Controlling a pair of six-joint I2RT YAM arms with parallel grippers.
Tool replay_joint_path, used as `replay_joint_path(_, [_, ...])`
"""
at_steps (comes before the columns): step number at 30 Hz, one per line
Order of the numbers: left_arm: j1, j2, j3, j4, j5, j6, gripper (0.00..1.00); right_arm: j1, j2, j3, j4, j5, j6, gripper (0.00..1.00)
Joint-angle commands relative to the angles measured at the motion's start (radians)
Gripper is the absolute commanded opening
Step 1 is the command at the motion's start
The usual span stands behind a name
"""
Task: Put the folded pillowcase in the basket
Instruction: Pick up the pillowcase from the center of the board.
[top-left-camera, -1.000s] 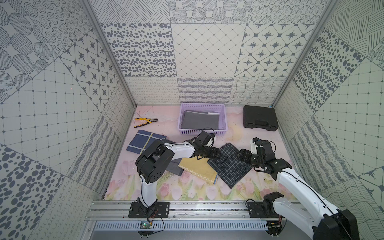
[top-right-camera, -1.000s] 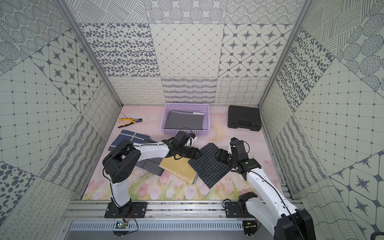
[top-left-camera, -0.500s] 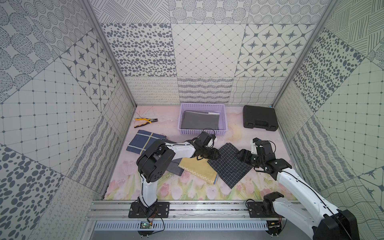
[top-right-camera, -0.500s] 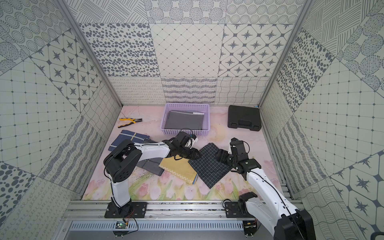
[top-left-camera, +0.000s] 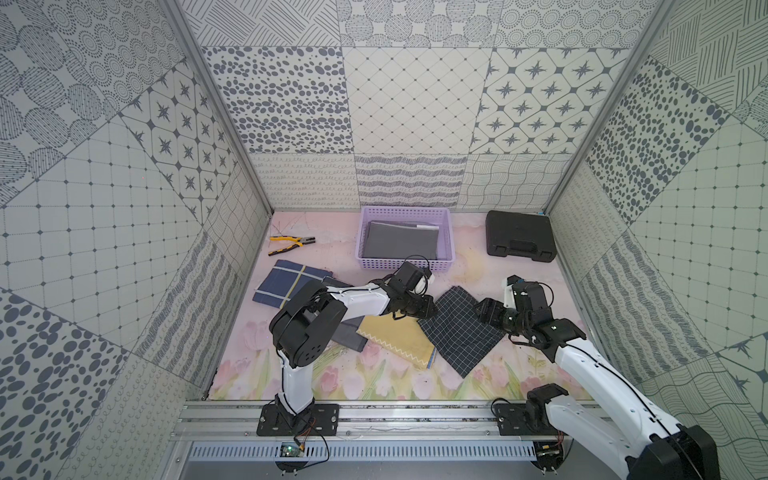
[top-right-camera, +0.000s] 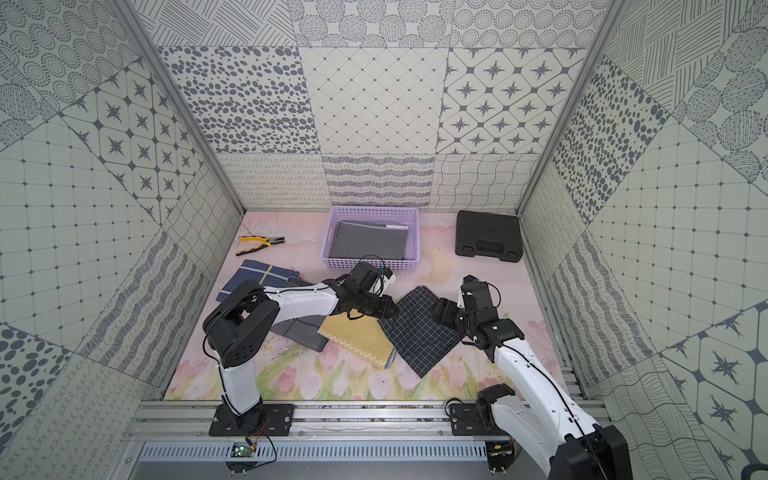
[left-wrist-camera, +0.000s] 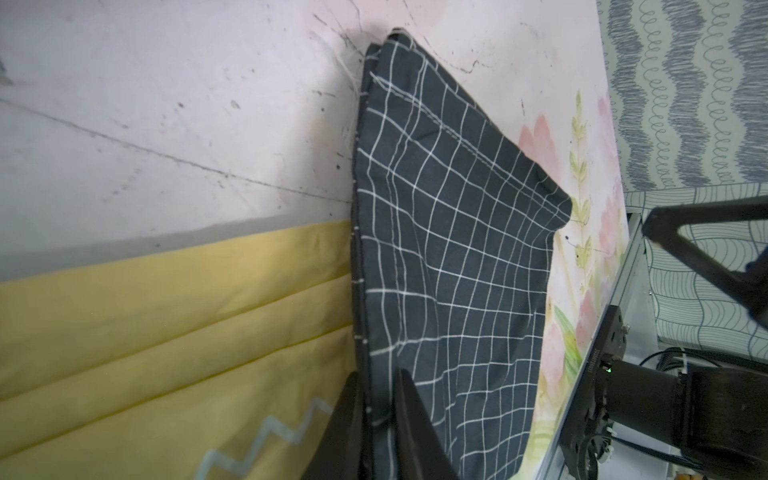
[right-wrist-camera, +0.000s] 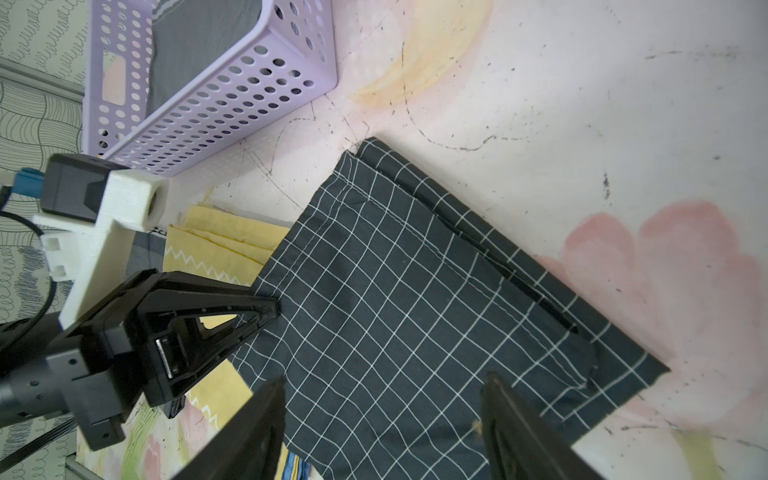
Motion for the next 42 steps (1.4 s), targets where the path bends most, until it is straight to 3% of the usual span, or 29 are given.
replay_joint_path(1, [-0.008,-0.016,-0.001,-0.015,0.018,0.015,0.08,0.001,-0.018,-0.009,-0.008,0.014,-0.009,0.76])
replay_joint_path(4, [-0.009,-0.039,-0.008,-0.015,0.007,0.004,0.0,0.002,-0.016,-0.009,-0.019,0.008,-0.007,0.76])
replay_joint_path(25, [-0.01,-0.339,-0.366,0.175,-0.164,-0.224,0.0,0.037,0.196,0.01,-0.069,-0.035,-0.007,0.73])
replay_joint_path(42, [-0.014,-0.364,-0.408,0.197,-0.158,-0.225,0.0,0.085,0.387,0.021,0.018,-0.017,0.013,0.67])
